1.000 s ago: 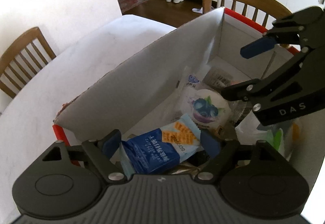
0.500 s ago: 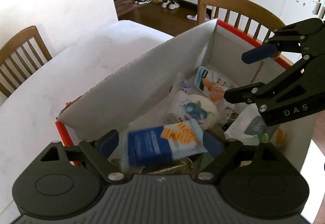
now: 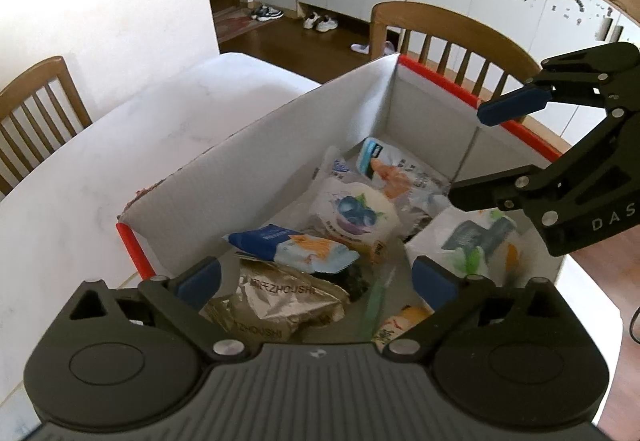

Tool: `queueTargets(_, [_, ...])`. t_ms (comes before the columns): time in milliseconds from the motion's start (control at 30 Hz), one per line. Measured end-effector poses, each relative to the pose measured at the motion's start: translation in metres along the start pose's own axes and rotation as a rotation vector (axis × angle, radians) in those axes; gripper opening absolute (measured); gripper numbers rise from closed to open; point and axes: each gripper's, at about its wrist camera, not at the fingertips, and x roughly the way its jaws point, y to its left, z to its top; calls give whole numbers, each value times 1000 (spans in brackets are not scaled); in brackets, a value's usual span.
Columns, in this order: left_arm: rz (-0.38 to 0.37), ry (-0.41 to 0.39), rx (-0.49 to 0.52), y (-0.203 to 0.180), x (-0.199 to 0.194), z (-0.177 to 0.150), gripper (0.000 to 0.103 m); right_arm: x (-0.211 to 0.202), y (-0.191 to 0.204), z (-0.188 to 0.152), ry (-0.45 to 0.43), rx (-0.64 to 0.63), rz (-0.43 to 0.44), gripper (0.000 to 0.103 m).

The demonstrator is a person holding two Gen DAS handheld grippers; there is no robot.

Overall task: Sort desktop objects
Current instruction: 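Withdraw both open tools up from the shoebox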

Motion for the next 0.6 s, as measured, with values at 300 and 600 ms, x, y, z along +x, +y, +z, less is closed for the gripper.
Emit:
queueTargets(300, [-43, -47, -11, -4, -23, -8, 103, -25, 15, -4, -36, -6, 16, 80])
queueTargets(600, [-71, -119, -40, -3, -52, -23, 103, -53, 26, -14, -96, 32, 49, 83])
